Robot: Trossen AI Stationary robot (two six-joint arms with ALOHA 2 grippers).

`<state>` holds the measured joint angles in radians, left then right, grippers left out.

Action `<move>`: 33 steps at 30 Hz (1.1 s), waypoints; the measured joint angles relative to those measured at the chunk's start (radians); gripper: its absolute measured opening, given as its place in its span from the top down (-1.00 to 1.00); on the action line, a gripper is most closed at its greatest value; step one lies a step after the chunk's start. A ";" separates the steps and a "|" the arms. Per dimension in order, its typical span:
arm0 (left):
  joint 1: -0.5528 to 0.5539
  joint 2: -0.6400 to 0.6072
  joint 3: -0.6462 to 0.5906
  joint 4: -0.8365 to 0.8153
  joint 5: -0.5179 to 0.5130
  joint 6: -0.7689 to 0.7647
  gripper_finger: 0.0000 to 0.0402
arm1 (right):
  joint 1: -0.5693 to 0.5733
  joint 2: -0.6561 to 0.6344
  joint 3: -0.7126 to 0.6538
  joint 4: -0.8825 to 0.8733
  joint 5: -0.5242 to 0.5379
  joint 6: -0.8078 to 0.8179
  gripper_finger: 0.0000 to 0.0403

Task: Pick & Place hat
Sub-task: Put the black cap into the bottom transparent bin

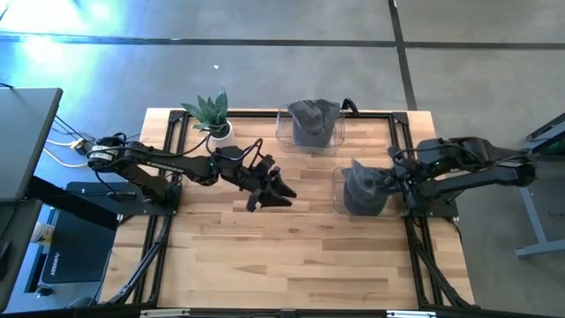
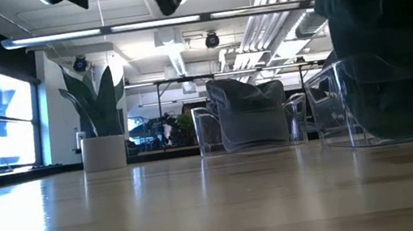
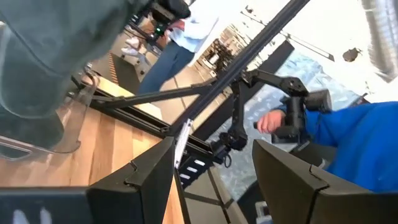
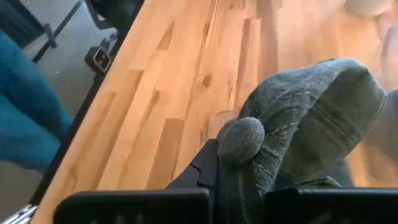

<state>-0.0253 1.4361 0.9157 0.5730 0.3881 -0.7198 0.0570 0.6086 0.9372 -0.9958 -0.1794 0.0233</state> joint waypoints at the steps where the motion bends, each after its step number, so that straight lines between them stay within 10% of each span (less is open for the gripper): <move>1: 0.000 0.000 0.000 0.000 -0.009 0.000 -0.05 | 0.001 0.000 -0.008 0.001 -0.012 0.009 0.98; 11: 0.000 0.000 0.000 0.000 -0.030 0.000 -0.05 | 0.033 0.001 -0.143 0.104 -0.104 0.159 0.98; 23: 0.000 0.000 0.000 0.000 -0.011 0.007 -0.05 | 0.033 0.000 -0.294 0.101 0.067 0.276 0.89; 33: 0.000 0.000 0.000 0.000 0.007 0.008 -0.05 | 0.033 0.000 -0.183 -0.023 0.210 0.367 0.38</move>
<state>-0.0254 1.4361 0.9157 0.5733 0.3946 -0.7120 0.0902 0.6083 0.7538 -1.0193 0.0311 0.3903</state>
